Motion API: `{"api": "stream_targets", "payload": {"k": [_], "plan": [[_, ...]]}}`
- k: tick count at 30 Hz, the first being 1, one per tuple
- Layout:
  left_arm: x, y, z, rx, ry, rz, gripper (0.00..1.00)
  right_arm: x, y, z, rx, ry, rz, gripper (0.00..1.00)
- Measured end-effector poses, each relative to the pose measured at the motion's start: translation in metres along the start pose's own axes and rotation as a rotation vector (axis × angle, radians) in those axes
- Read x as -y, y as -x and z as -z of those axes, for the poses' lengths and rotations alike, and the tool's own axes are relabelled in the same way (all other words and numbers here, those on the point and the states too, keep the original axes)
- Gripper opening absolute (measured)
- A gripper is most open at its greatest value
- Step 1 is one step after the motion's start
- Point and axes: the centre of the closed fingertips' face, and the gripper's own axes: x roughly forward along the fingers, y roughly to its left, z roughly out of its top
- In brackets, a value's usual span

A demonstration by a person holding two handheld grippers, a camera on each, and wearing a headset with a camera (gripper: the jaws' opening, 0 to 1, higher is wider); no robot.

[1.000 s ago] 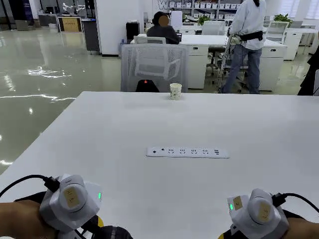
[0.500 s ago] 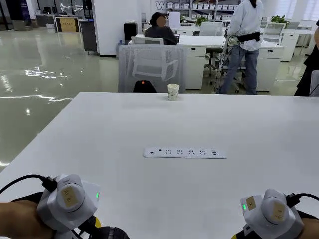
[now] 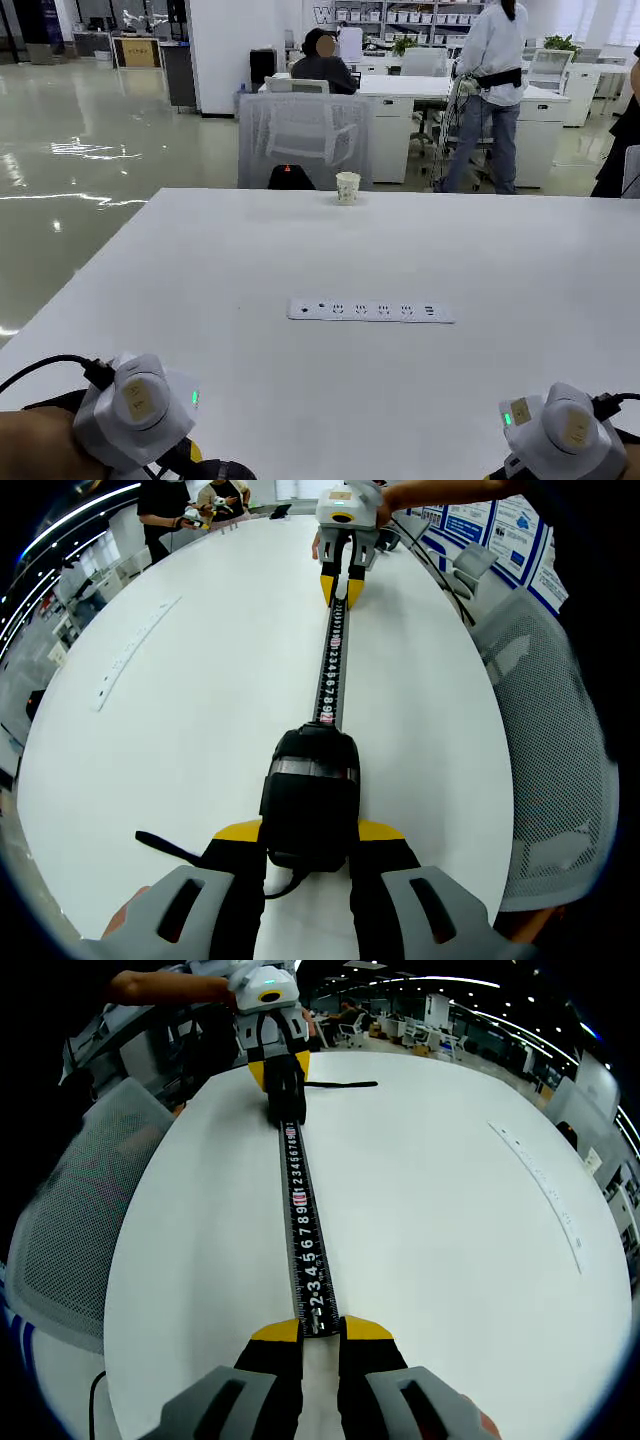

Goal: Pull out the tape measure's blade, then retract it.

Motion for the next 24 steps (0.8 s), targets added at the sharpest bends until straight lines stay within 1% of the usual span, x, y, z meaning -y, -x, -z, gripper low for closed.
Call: {"api": "stream_targets", "payload": {"k": [16, 24], "plan": [[0.0004, -0.001, -0.0016, -0.013, -0.006, -0.008, 0.27, 0.0, -0.0001, 0.0002, -0.051, 0.028, 0.001, 0.11], [0.0, -0.001, -0.0013, -0.034, -0.012, -0.008, 0.27, 0.0003, -0.0003, 0.0003, -0.066, 0.034, 0.008, 0.12]]}}
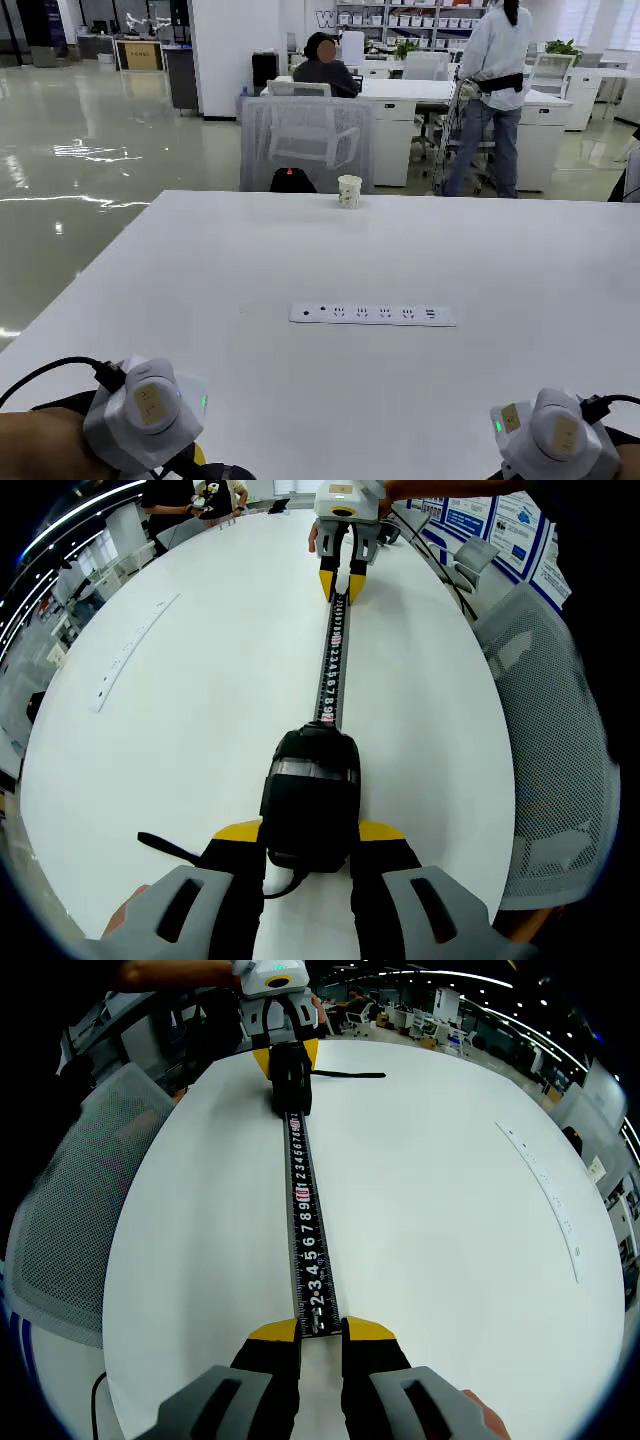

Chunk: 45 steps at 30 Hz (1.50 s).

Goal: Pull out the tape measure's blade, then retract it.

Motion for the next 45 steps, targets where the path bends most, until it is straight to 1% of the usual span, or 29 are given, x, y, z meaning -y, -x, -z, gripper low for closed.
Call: {"api": "stream_targets", "payload": {"k": [7, 16, 21, 23, 26, 29, 31, 33, 36, 39, 40, 42, 44, 45], "plan": [[0.0, 0.001, 0.001, -0.01, -0.002, -0.003, 0.27, -0.001, 0.0, -0.001, -0.01, 0.004, 0.01, 0.12], [0.0, 0.002, 0.001, -0.016, -0.004, -0.016, 0.27, -0.001, 0.002, 0.001, 0.002, -0.013, 0.022, 0.12], [-0.001, 0.006, 0.004, -0.016, 0.01, -0.021, 0.28, -0.001, 0.006, 0.005, 0.009, -0.027, 0.034, 0.13], [-0.002, 0.008, 0.005, -0.01, 0.023, -0.027, 0.3, -0.002, 0.007, 0.006, 0.012, -0.032, 0.035, 0.15], [-0.002, 0.011, 0.006, -0.004, 0.037, -0.033, 0.31, -0.004, 0.01, 0.007, 0.017, -0.029, 0.044, 0.16], [0.0, 0.013, 0.007, 0.001, 0.052, -0.038, 0.33, -0.005, 0.013, 0.007, 0.031, -0.045, 0.055, 0.17], [0.002, 0.014, 0.008, 0.006, 0.063, -0.046, 0.36, -0.006, 0.014, 0.007, 0.037, -0.051, 0.064, 0.18], [0.004, 0.015, 0.009, 0.017, 0.08, -0.055, 0.39, -0.007, 0.016, 0.005, 0.056, -0.064, 0.076, 0.19], [0.006, 0.017, 0.011, 0.03, 0.11, -0.069, 0.41, -0.01, 0.018, 0.006, 0.063, -0.074, 0.087, 0.21], [0.007, 0.019, 0.012, 0.055, 0.165, -0.086, 0.43, -0.01, 0.019, 0.006, 0.085, -0.111, 0.102, 0.23], [0.007, 0.02, 0.011, 0.073, 0.19, -0.099, 0.45, -0.01, 0.02, 0.005, 0.099, -0.125, 0.109, 0.24], [0.008, 0.022, 0.009, 0.099, 0.217, -0.112, 0.48, -0.012, 0.022, 0.005, 0.111, -0.145, 0.116, 0.25], [0.009, 0.024, 0.011, 0.103, 0.229, -0.119, 0.49, -0.011, 0.023, 0.005, 0.125, -0.163, 0.129, 0.27], [0.009, 0.025, 0.01, 0.115, 0.246, -0.128, 0.5, -0.013, 0.023, 0.004, 0.13, -0.179, 0.133, 0.28]]}}
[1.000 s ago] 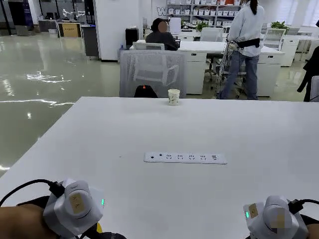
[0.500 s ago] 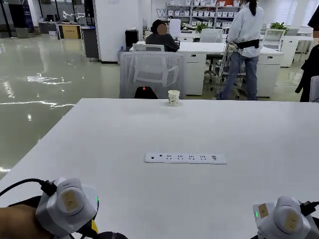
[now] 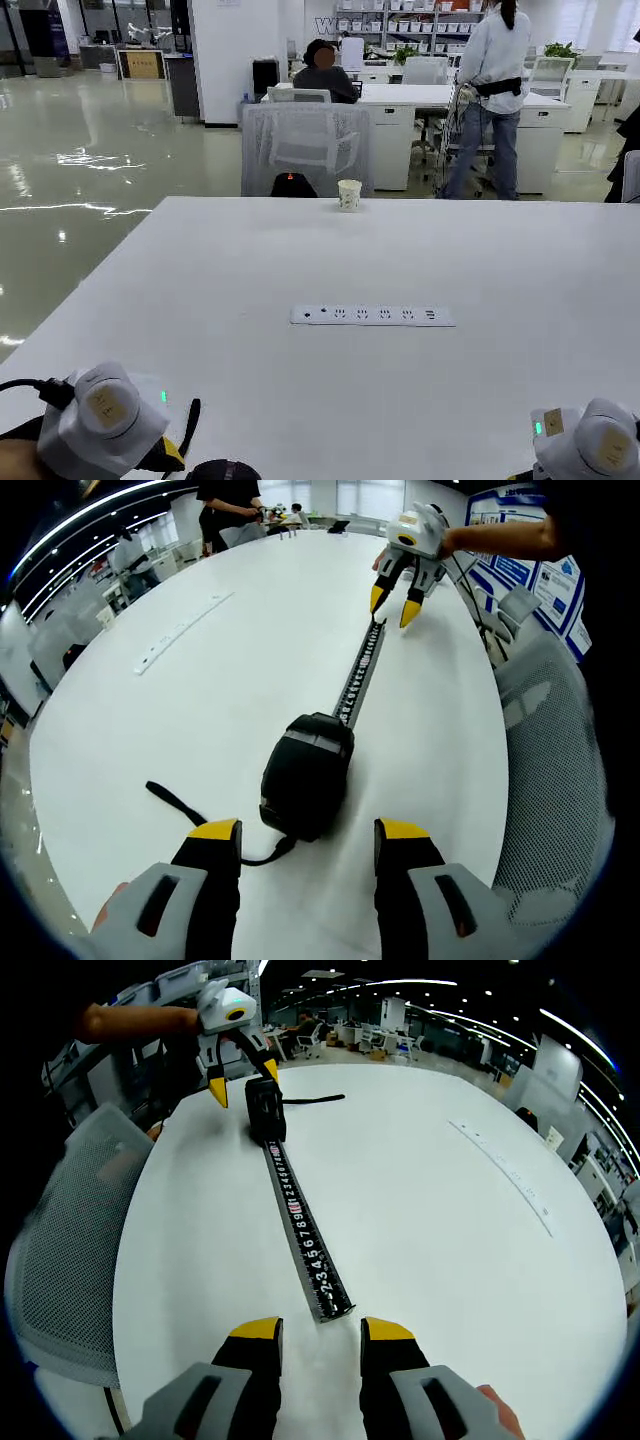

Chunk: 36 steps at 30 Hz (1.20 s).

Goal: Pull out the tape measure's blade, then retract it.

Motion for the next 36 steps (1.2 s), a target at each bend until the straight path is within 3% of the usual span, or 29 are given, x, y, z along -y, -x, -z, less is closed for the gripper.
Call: {"api": "stream_targets", "payload": {"k": [15, 36], "plan": [[0.01, 0.016, -0.002, 0.097, 0.155, -0.081, 0.61, -0.01, 0.013, -0.015, 0.056, -0.085, 0.07, 0.38], [0.031, 0.031, -0.005, 0.167, 0.305, -0.199, 0.79, -0.037, 0.025, -0.025, 0.13, -0.231, 0.136, 0.58]]}}
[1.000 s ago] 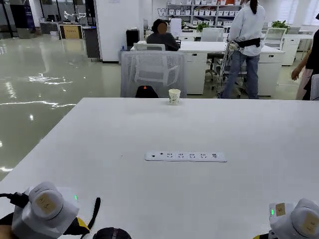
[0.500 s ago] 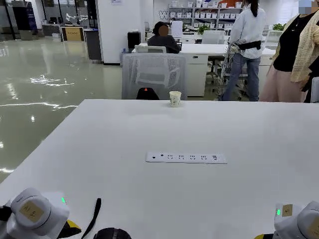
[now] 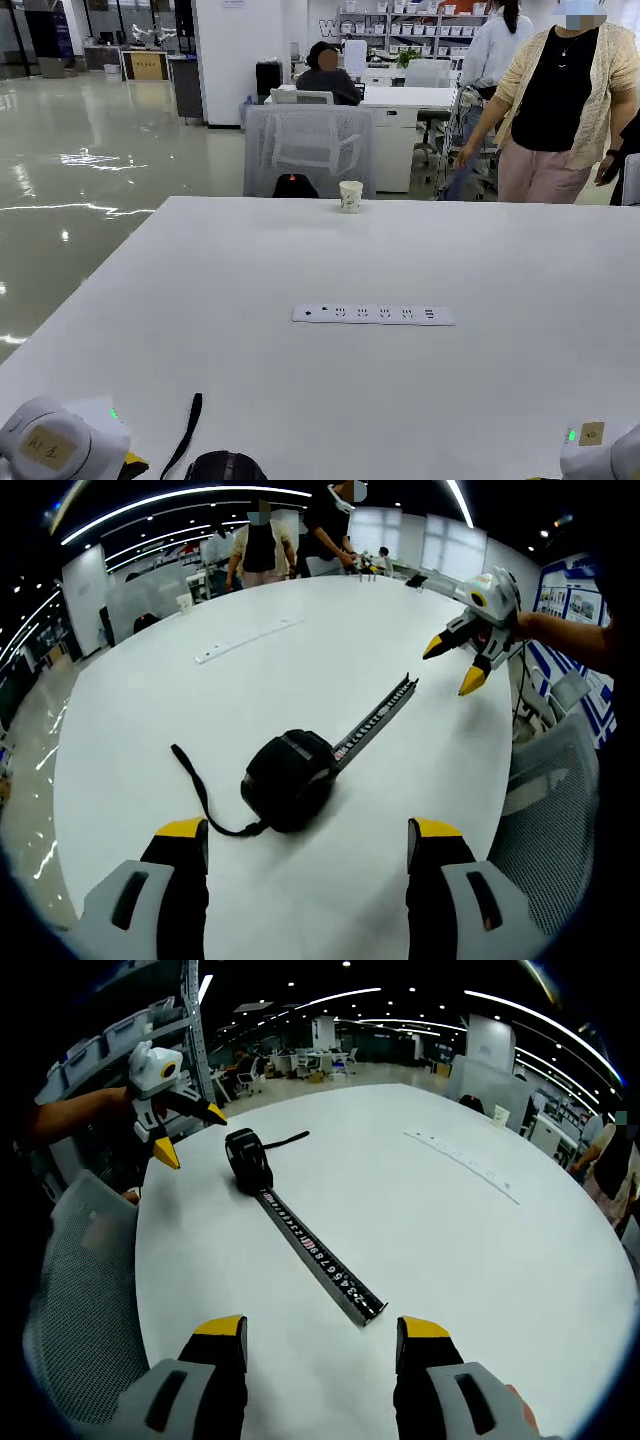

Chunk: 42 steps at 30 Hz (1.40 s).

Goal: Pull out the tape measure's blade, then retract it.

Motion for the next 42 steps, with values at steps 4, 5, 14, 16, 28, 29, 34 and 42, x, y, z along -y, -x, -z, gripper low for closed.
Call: {"api": "stream_targets", "payload": {"k": [4, 5, 14, 16, 28, 29, 34, 42], "plan": [[0.008, 0.002, 0.0, 0.023, 0.011, -0.006, 0.8, -0.005, 0.003, -0.001, 0.02, -0.027, 0.012, 0.61], [0.009, 0.002, 0.0, 0.024, 0.014, -0.011, 0.81, -0.007, 0.004, -0.002, 0.026, -0.031, 0.015, 0.61], [0.017, 0.007, -0.003, 0.081, 0.058, -0.068, 0.87, -0.012, 0.01, -0.001, 0.064, -0.057, 0.073, 0.65], [0.021, 0.007, -0.003, 0.092, 0.079, -0.074, 0.88, -0.013, 0.012, -0.002, 0.073, -0.064, 0.083, 0.65], [0.041, 0.01, -0.001, 0.169, 0.155, -0.105, 0.91, -0.027, 0.017, -0.005, 0.127, -0.115, 0.112, 0.73], [0.042, 0.011, 0.0, 0.173, 0.157, -0.112, 0.92, -0.028, 0.018, -0.007, 0.139, -0.122, 0.123, 0.75], [0.046, 0.015, 0.0, 0.191, 0.176, -0.128, 0.93, -0.036, 0.02, -0.012, 0.171, -0.133, 0.133, 0.77], [0.057, 0.019, -0.001, 0.221, 0.192, -0.148, 0.94, -0.046, 0.019, -0.013, 0.198, -0.151, 0.145, 0.81]]}}
